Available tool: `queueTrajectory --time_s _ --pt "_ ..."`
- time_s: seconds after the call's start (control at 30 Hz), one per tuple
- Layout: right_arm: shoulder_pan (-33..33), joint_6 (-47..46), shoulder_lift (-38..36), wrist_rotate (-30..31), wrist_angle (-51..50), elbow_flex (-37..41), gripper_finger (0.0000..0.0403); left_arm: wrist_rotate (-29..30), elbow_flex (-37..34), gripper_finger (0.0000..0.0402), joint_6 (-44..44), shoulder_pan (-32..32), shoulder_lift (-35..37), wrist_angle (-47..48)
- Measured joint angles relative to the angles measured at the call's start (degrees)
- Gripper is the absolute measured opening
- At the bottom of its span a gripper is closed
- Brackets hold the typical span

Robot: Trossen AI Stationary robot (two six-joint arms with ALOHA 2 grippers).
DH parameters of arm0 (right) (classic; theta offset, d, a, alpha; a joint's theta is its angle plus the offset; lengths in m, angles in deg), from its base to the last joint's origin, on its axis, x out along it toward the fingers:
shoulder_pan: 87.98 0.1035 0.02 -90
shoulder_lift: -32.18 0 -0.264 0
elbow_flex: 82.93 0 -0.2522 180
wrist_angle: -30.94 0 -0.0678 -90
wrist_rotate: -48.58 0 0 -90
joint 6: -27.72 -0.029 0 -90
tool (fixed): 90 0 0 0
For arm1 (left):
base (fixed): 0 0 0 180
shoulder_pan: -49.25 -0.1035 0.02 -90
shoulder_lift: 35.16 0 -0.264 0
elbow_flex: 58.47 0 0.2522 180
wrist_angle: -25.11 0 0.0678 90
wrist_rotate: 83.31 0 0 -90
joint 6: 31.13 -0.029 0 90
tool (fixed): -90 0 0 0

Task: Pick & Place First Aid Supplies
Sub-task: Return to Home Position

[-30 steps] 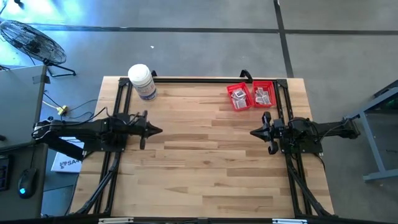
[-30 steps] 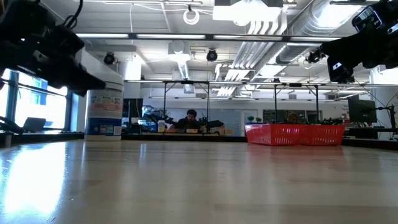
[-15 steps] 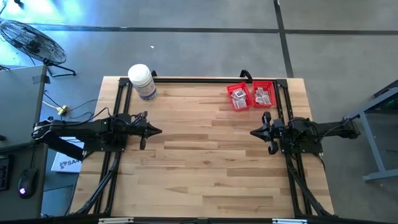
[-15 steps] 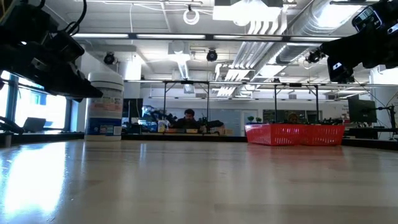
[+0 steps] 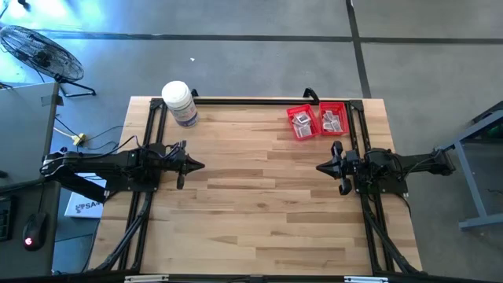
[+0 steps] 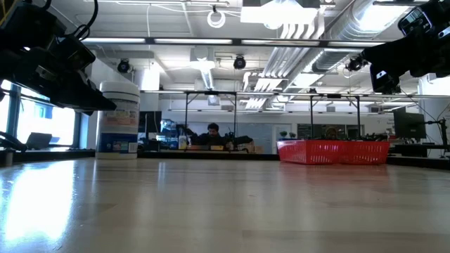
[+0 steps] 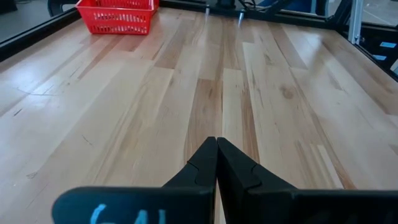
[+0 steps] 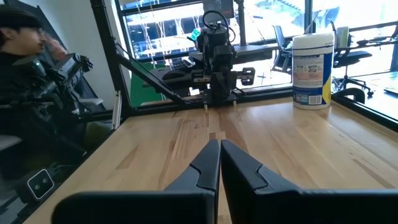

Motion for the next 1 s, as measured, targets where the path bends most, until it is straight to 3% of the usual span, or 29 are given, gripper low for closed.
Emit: queueTrajectory --time_s 1.0 --pt "0.0 0.0 0.0 0.0 0.0 0.0 0.0007 0.0 0.0 0.0000 0.0 0.0 0.0 0.1"
